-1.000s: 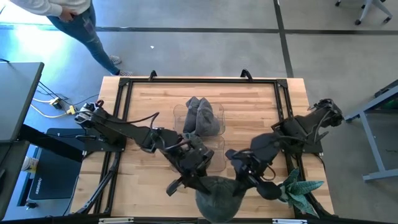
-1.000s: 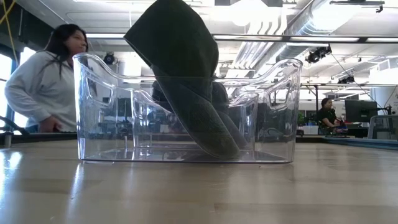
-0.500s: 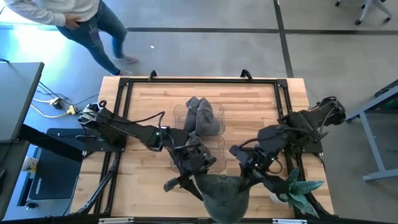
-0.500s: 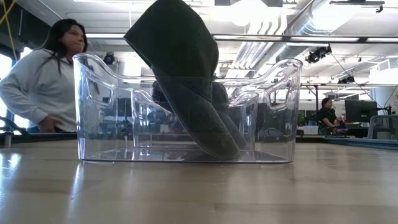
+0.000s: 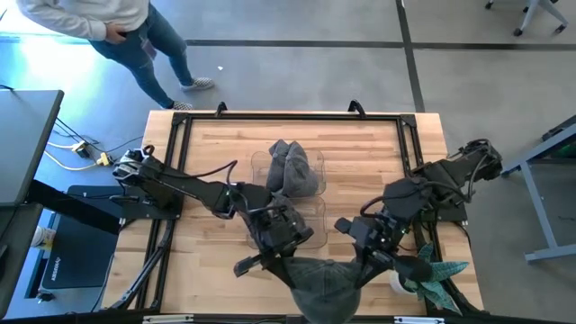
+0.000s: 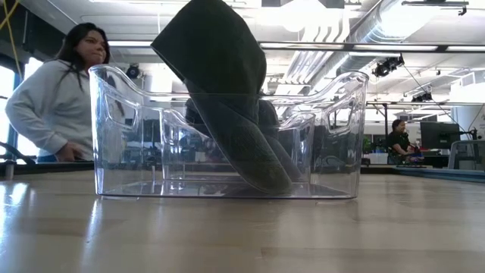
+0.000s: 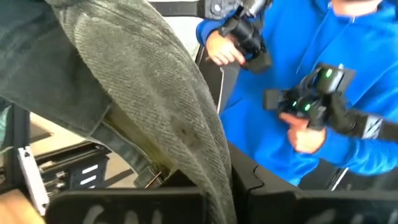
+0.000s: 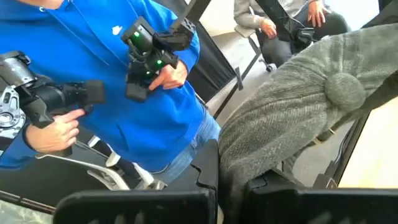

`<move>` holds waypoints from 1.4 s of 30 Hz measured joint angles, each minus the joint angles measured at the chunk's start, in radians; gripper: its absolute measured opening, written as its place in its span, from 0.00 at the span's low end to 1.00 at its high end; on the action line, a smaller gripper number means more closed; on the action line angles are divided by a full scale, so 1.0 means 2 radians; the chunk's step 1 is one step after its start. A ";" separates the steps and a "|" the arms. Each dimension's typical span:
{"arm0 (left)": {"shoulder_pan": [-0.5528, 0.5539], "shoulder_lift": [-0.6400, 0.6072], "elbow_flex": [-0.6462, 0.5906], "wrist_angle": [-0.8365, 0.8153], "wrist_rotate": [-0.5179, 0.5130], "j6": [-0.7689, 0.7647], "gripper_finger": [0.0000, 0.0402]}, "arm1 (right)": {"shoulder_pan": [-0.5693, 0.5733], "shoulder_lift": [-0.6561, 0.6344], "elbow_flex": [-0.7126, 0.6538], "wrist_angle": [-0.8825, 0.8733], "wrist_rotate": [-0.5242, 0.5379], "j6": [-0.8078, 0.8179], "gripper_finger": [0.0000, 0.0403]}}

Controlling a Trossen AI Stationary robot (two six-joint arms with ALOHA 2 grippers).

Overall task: Pick & Place hat
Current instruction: Put the black cap into the bottom transparent bin

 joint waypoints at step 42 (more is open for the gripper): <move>0.019 0.000 -0.001 0.104 -0.187 -0.036 0.47 | -0.023 0.003 0.000 -0.042 0.054 -0.103 0.02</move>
